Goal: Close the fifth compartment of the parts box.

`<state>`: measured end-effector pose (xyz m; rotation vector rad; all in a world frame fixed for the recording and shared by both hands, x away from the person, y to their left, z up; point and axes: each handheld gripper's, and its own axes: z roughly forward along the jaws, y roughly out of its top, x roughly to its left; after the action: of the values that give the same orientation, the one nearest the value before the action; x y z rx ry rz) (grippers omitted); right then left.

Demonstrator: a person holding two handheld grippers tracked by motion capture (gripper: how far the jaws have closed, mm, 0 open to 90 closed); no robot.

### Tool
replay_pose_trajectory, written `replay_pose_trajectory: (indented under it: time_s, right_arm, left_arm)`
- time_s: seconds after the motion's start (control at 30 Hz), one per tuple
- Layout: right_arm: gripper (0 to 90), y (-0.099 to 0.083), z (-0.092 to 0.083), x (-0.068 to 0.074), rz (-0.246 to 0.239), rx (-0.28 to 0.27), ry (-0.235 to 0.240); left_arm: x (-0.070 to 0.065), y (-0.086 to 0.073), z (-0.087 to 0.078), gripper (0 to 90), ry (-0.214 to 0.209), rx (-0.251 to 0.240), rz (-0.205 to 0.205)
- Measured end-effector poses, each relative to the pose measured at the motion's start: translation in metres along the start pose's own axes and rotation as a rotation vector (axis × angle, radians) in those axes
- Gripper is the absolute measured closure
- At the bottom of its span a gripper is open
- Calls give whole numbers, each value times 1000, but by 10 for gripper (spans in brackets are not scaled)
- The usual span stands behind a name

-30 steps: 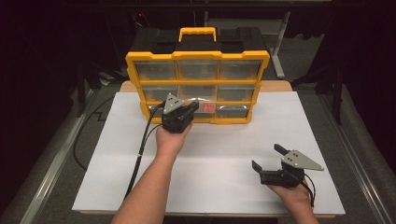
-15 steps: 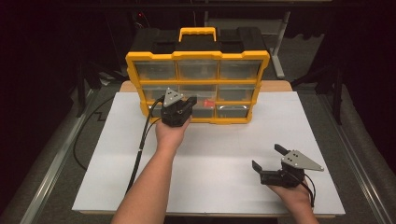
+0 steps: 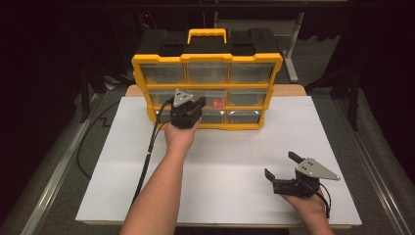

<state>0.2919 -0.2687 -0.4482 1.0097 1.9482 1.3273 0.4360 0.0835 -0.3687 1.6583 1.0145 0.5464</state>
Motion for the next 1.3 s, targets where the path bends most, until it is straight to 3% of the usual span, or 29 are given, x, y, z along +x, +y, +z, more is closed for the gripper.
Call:
replay_pose_trajectory:
  time_s: [0.93,1.1,1.3]
  right_arm:
    - [0,-1,0,-3,4,2,-3]
    - [0,-1,0,-2,1,0,-1]
    - [0,0,0,0,-1,3,-5]
  left_arm:
    - [4,4,12,898,34,20,-16]
    - [1,-1,8,898,27,50,9]
    - [1,-7,-8,898,6,32,12]
